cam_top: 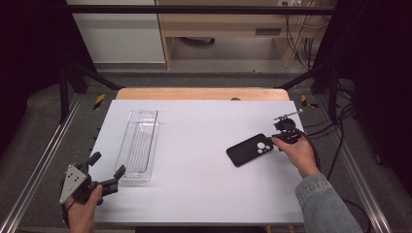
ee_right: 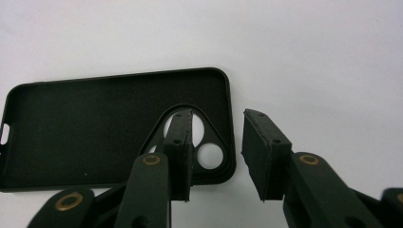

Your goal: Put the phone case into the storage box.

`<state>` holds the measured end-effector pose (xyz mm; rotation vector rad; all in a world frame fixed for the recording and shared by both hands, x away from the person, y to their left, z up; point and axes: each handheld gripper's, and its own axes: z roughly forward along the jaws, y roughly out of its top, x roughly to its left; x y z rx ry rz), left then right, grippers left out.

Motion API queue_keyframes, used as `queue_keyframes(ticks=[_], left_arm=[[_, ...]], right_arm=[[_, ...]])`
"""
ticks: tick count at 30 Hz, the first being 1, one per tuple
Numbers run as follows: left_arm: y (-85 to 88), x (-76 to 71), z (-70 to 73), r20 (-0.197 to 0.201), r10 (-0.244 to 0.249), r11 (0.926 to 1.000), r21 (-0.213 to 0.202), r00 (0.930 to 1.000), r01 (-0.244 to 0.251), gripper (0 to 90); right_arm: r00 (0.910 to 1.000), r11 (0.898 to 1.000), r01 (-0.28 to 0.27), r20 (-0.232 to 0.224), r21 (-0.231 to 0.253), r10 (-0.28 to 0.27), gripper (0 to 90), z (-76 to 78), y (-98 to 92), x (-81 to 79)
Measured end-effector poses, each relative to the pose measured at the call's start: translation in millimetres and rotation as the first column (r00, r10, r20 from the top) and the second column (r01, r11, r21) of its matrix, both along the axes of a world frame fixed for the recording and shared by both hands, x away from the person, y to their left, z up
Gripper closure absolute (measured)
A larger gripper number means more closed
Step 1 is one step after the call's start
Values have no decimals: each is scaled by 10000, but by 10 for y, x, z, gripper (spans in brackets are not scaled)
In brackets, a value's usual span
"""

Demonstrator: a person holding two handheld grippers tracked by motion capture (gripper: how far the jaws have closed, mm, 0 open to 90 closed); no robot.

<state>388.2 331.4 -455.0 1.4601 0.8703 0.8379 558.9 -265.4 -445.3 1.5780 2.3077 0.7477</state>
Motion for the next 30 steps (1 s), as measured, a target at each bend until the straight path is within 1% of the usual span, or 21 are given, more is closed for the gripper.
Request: queue_keyframes(ticks=[8, 10, 13, 15, 16, 17, 18, 21, 23, 26, 30], left_arm=[[11, 0, 0, 10, 69, 10000, -47, 10000, -69, 13], [10, 0, 0, 8, 65, 10000, -44, 10000, -65, 13], [7, 0, 0, -13, 56, 10000, 0, 10000, -56, 13], [8, -3, 1, -12, 61, 10000, 20, 10000, -61, 13], [8, -3, 1, -12, 61, 10000, 20, 10000, -61, 13], [10, -3, 2, -6, 63, 10000, 26, 10000, -63, 13], [11, -3, 1, -4, 67, 10000, 25, 10000, -67, 13], [9, -1, 1, -9, 62, 10000, -3, 10000, -62, 13], [4, -1, 0, -20, 36, 10000, 31, 10000, -36, 13], [2, -2, 1, -9, 39, 10000, 39, 10000, -39, 13], [9, -2, 0, -18, 65, 10000, 17, 10000, -65, 13]], right_arm=[[10000, 10000, 19, -21, -18, -19, 679, -35, -23, 5], [9999, 9999, 108, 9, 45, -108, 694, -45, -38, 3], [9999, 9999, 139, 36, 1, -139, 699, -58, -47, 4], [9998, 9998, 208, -27, 13, -208, 703, -110, -67, 2], [9998, 9998, 208, -27, 13, -208, 703, -110, -67, 2], [9996, 9997, 249, -134, 80, -248, 714, -153, -81, -6], [9996, 9997, 249, -134, 80, -248, 714, -153, -81, -6], [9998, 9998, 190, 13, 35, -190, 741, -183, -87, -24], [9997, 9997, 255, 55, 64, -255, 750, -202, -95, -27], [9995, 9993, 309, 90, 228, -312, 755, -235, -107, -27], [9997, 9995, 216, 76, 226, -218, 755, -257, -95, -31]])
